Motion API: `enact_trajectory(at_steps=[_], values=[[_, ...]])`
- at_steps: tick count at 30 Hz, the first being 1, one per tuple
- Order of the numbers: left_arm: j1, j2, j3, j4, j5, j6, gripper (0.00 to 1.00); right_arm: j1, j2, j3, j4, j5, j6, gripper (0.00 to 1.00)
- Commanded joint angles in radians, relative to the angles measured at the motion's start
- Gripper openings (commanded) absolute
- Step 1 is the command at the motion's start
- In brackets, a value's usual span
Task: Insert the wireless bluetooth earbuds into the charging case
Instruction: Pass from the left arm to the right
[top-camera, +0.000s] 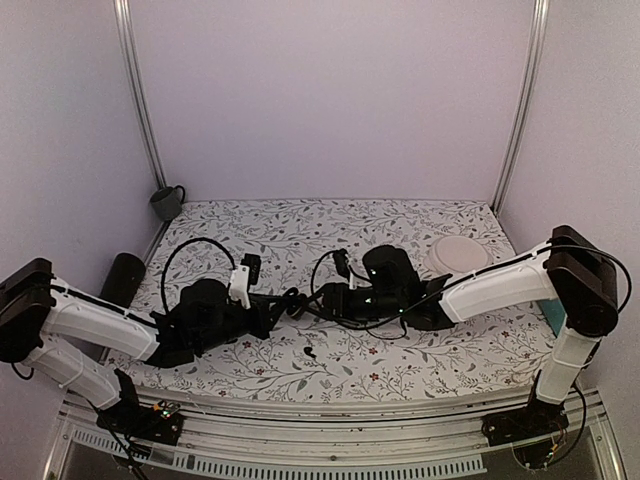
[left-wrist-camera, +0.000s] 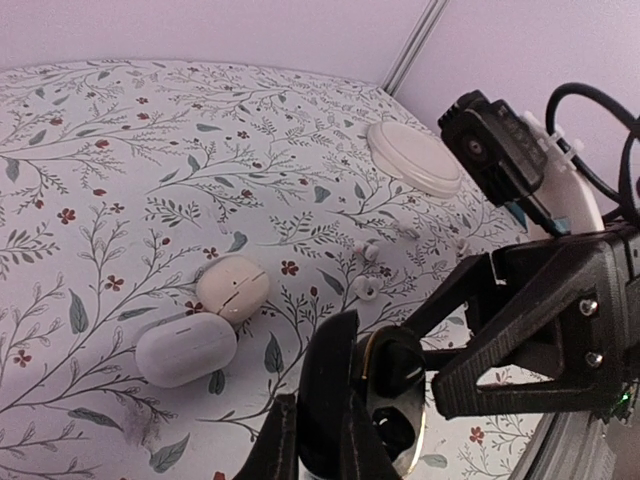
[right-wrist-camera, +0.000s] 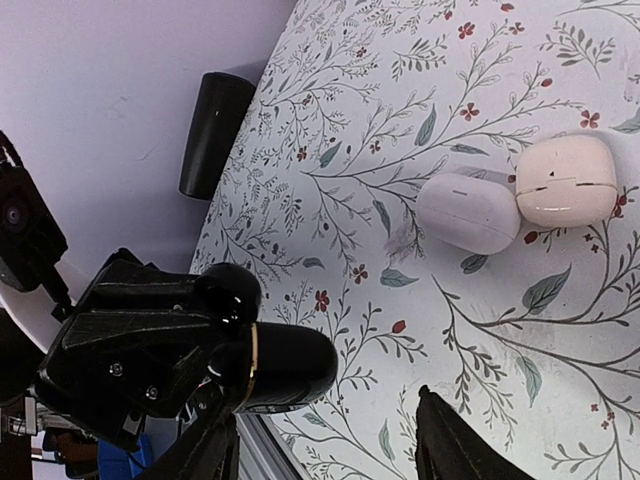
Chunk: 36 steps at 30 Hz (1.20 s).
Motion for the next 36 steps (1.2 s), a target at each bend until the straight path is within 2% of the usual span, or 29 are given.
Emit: enact_trajectory(at_steps=[1,13,19,24,36], values=[[-0.006,-0.026,0.032,0.038,0.017,-0.016,0.00,0.004,0.027,0.014,0.051,-0.002,0.030,0.61],[-0.024,-0.001,0.060,0.040,0.004,-0.033,0.00,0.009,0.065,0.034,0.096,-0.014,0.070,0.59],[-0.035,0.004,0.063,0.042,-0.014,-0.040,0.00,0.010,0.065,0.028,0.099,-0.013,0.079,0.48],[-0.041,0.008,0.065,0.045,-0.005,-0.049,0.00,0.010,0.071,0.028,0.104,-0.021,0.076,0.44],[-0.056,0.004,0.082,0.044,0.009,-0.098,0.00,0.009,0.074,0.029,0.121,-0.039,0.073,0.48]])
